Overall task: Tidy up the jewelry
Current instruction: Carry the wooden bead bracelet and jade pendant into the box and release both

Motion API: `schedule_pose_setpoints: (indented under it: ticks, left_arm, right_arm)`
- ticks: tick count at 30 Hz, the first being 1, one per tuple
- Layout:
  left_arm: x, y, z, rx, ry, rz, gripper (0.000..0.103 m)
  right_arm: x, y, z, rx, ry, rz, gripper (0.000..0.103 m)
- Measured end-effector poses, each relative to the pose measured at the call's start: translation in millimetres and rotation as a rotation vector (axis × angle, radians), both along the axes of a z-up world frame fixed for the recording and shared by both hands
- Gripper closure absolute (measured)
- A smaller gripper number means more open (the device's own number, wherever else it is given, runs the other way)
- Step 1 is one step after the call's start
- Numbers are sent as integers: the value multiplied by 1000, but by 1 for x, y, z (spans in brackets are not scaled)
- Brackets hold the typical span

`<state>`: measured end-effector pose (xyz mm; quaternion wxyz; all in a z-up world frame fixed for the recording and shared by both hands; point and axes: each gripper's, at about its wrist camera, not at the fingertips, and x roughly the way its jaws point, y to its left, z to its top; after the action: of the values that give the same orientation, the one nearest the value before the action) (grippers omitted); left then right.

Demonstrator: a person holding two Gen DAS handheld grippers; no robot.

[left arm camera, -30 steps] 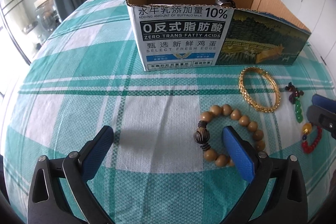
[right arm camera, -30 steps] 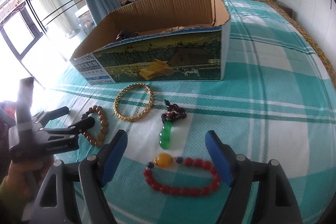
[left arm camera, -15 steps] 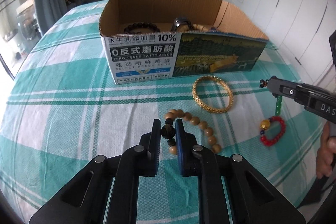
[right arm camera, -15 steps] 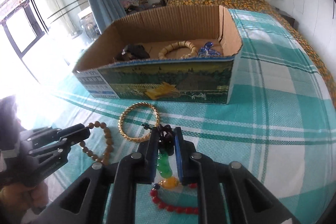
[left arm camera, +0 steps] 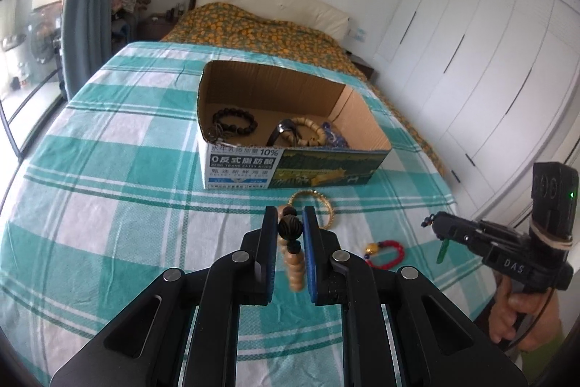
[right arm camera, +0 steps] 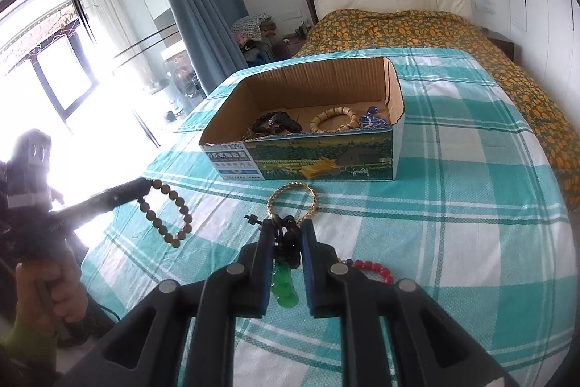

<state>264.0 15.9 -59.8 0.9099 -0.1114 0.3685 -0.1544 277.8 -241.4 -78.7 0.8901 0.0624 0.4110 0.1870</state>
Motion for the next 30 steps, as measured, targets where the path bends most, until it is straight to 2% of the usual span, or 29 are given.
schedule_pose_setpoints:
  ticks: [11, 22, 26, 30]
  left_arm:
    - [4, 15, 6, -11, -7, 35, 91]
    - [1, 15, 6, -11, 3, 21, 91]
    - [5, 17, 12, -37, 16, 12, 91]
    - [10, 19, 23, -48, -4, 9, 91]
  right_arm:
    - [-12, 5, 7, 6, -7, 36, 88]
    - [-9, 8, 1, 14, 19, 43, 88]
    - [-5, 5, 8, 1, 4, 49, 88]
    - [8, 0, 20, -11, -6, 47, 88]
